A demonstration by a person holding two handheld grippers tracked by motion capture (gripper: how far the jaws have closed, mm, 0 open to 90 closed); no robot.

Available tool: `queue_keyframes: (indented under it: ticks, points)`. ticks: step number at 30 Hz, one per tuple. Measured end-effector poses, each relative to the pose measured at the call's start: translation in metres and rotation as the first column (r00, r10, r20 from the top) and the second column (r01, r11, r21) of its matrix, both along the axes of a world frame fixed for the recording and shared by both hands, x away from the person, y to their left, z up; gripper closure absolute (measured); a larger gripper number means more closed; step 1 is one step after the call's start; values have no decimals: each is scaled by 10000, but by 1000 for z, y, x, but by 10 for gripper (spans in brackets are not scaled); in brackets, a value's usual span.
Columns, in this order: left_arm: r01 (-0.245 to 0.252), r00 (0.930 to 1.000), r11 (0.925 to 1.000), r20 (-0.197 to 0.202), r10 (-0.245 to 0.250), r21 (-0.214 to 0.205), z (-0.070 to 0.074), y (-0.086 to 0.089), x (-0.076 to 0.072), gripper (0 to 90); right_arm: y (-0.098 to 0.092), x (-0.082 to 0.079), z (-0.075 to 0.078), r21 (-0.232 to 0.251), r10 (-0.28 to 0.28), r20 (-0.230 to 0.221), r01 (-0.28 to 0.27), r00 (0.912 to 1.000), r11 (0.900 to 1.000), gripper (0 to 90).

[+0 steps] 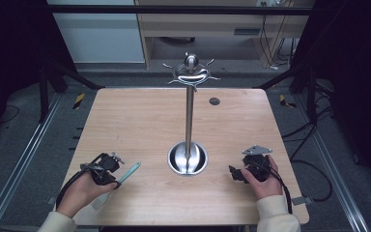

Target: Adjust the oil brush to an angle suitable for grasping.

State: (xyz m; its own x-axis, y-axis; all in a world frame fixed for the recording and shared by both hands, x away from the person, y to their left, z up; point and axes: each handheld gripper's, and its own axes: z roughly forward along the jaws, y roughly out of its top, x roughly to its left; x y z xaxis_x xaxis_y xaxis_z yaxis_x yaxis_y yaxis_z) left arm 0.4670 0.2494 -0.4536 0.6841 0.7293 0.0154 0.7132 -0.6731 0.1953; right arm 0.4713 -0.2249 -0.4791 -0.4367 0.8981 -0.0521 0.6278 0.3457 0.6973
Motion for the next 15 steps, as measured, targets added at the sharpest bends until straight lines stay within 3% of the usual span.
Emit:
queue_keyframes:
  ticks: [15]
  points:
    - [117,9995,9997,-311,-110,201,-7,-2,2,729,0,0,0,-8,-20,0,20,10000,10000,74]
